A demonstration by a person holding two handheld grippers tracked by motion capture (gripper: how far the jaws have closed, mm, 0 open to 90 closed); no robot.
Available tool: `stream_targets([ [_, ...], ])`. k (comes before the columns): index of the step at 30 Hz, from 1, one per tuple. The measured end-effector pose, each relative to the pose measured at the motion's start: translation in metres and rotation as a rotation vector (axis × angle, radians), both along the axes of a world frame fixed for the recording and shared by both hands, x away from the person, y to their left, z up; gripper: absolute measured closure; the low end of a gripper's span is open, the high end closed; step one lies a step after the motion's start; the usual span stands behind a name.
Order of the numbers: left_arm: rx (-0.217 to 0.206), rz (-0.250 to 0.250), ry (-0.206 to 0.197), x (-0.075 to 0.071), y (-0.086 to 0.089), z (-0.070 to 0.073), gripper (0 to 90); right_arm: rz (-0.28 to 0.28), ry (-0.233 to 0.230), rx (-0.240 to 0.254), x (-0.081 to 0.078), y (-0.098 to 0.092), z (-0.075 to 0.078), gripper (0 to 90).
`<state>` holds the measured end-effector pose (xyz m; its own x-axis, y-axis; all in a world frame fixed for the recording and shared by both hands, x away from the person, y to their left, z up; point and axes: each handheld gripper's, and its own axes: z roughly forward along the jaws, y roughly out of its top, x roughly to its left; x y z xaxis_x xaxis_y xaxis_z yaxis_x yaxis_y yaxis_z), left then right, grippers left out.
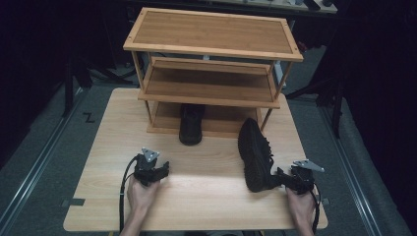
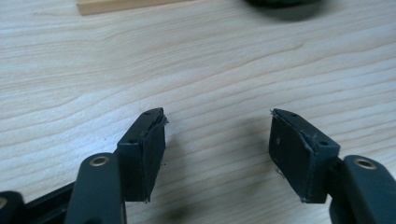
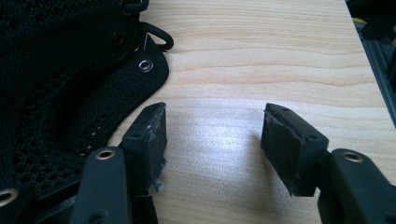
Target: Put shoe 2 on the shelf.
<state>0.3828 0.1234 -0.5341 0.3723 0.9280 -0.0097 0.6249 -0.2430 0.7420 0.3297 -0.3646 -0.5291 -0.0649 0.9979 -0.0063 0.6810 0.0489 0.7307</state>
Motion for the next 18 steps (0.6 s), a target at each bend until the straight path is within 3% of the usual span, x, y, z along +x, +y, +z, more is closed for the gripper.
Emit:
stream_targets([
  [6, -0.002, 0.005, -0.007, 0.000, 0.003, -0.001, 35.4, 0.005, 0.014, 0.016, 0.006, -0.004, 0.002, 37.0],
  [11, -0.002, 0.004, -0.006, 0.000, 0.003, -0.001, 34.9, -0.001, -0.007, 0.039, 0.009, -0.005, 0.002, 36.2],
  [18, -0.002, 0.001, -0.006, 0.000, 0.003, -0.001, 34.1, 0.018, 0.005, 0.018, 0.016, -0.002, 0.005, 34.0],
])
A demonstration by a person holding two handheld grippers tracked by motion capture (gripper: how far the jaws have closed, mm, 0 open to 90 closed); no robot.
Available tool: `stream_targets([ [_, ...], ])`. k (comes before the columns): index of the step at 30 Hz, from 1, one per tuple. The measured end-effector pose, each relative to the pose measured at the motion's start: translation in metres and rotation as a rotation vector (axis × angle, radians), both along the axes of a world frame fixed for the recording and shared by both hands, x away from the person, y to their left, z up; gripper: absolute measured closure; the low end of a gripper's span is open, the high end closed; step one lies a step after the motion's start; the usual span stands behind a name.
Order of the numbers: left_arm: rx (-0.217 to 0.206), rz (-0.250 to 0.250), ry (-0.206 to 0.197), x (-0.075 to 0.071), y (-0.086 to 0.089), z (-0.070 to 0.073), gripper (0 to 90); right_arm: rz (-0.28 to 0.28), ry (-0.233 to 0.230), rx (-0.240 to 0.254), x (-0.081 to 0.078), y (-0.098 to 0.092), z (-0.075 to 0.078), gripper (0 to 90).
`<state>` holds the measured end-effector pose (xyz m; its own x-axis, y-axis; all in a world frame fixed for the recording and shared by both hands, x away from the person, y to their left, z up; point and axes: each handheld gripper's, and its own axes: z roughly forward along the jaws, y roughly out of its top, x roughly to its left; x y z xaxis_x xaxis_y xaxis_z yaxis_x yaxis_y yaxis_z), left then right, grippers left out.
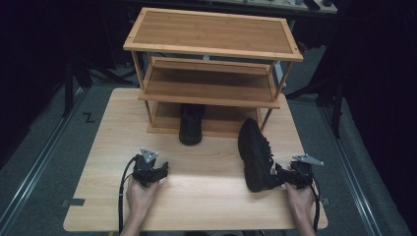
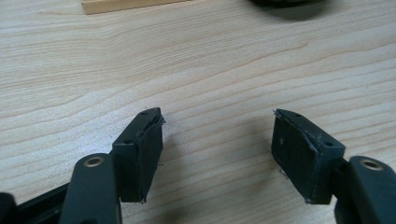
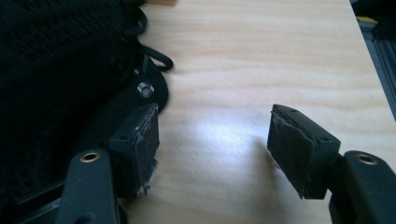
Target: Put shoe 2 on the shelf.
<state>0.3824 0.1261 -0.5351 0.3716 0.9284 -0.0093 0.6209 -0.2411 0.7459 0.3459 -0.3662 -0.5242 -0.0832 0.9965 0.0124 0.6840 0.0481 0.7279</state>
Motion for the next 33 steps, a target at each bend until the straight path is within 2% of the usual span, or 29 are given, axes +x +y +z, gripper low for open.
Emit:
stream_targets([
  [3, -0.002, 0.000, 0.001, 0.000, 0.000, 0.000, 33.9, 0.013, -0.001, -0.010, 0.007, 0.005, 0.004, 33.9],
  [13, -0.002, -0.003, 0.003, -0.001, 0.000, 0.000, 33.4, 0.070, 0.020, 0.013, 0.024, 0.018, 0.005, 33.9],
  [20, 0.000, -0.008, 0.007, 0.000, 0.000, 0.000, 28.7, 0.097, 0.000, 0.017, 0.025, 0.023, 0.012, 34.8],
  [33, 0.005, -0.014, 0.015, 0.001, -0.001, -0.001, 22.6, 0.118, -0.007, 0.046, 0.022, 0.023, 0.017, 34.9],
])
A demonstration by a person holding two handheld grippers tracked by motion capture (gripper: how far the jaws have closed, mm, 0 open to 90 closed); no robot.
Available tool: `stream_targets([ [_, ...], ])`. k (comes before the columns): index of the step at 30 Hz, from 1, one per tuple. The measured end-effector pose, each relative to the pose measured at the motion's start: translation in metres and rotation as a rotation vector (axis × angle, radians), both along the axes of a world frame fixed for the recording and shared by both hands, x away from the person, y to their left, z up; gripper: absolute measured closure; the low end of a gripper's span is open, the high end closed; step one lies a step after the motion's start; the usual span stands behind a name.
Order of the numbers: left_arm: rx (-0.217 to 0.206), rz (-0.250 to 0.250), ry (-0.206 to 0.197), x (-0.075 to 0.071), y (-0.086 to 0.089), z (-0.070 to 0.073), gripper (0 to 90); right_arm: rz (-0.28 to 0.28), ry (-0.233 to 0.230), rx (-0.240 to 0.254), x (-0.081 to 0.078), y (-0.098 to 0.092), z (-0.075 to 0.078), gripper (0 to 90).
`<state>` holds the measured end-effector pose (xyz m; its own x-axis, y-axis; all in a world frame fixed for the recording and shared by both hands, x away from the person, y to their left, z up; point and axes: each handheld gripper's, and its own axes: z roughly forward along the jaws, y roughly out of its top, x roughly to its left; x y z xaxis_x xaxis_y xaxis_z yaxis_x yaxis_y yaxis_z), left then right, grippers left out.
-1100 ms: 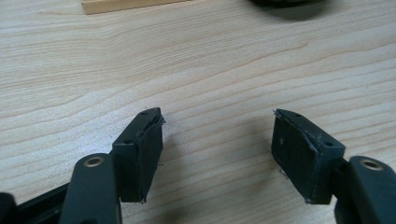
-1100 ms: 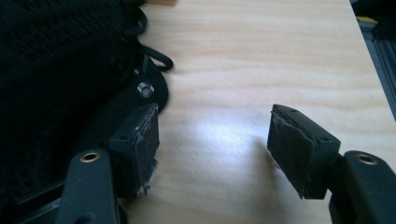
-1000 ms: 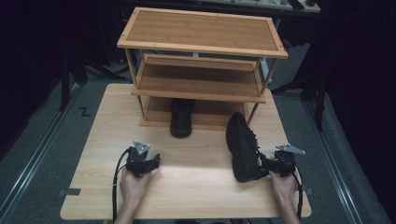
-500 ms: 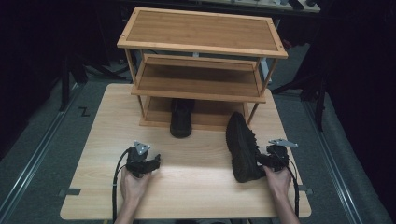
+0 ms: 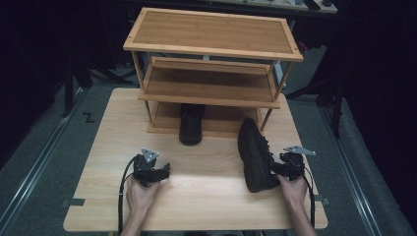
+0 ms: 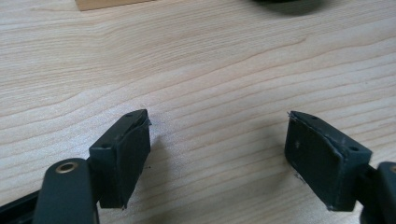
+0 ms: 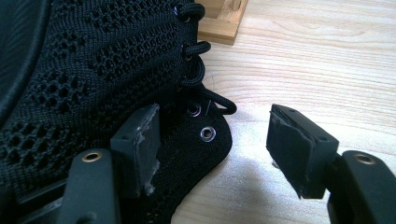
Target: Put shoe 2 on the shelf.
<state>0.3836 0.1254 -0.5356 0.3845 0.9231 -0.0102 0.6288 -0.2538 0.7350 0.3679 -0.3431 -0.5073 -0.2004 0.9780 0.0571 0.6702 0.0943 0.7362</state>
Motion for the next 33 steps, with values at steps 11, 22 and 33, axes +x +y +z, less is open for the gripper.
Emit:
stream_targets([
  [11, 0.001, -0.006, 0.005, 0.000, 0.000, 0.000, 20.0, 0.009, -0.002, 0.006, -0.001, 0.000, 0.002, 35.0],
  [22, 0.001, -0.006, 0.006, 0.000, 0.000, 0.000, 19.1, 0.030, -0.016, -0.008, -0.002, 0.006, 0.010, 35.0],
  [33, 0.001, -0.006, 0.007, 0.000, 0.000, 0.000, 19.1, 0.066, -0.034, -0.017, -0.002, 0.018, 0.024, 35.0],
])
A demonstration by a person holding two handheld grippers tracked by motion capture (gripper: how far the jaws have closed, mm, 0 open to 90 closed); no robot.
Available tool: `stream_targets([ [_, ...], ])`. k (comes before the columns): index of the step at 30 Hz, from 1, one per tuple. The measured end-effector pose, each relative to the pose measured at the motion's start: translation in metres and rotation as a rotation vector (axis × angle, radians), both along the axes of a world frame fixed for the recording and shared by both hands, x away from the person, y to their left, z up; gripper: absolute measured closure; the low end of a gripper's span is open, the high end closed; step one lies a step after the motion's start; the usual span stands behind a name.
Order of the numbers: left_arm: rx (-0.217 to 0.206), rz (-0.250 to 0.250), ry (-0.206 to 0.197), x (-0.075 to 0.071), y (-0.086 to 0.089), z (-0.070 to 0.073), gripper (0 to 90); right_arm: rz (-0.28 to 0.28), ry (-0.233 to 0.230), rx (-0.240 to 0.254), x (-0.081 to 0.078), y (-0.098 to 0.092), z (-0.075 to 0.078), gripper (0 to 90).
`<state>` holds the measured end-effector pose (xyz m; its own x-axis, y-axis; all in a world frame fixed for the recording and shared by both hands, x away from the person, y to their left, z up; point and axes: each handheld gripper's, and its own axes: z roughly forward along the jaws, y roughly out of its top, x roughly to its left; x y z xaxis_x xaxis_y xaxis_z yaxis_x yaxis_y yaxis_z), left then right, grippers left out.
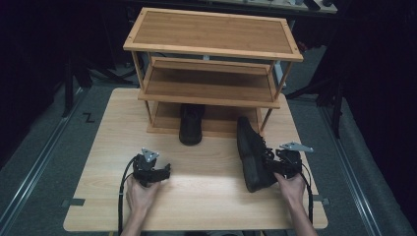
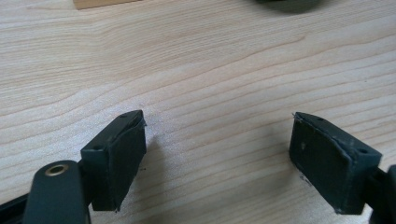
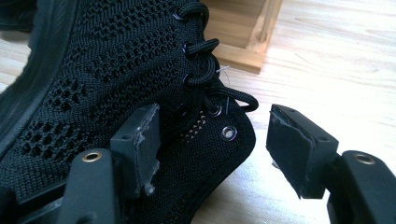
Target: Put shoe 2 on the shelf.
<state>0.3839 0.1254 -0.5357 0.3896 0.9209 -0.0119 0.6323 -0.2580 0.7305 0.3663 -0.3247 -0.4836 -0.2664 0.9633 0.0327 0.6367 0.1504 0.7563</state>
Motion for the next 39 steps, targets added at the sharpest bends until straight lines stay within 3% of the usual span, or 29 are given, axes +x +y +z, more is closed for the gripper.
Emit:
stream_targets([
  [7, 0.000, -0.001, 0.000, 0.000, 0.000, 0.000, 19.1, 0.034, -0.009, 0.000, 0.003, 0.010, 0.007, 35.3],
  [13, 0.000, 0.000, -0.001, 0.000, 0.000, 0.000, 19.0, 0.076, 0.017, 0.000, 0.008, 0.020, 0.013, 37.1],
  [39, 0.000, 0.000, -0.001, 0.000, 0.000, 0.000, 19.0, 0.128, 0.031, -0.005, 0.016, 0.051, 0.019, 39.0],
])
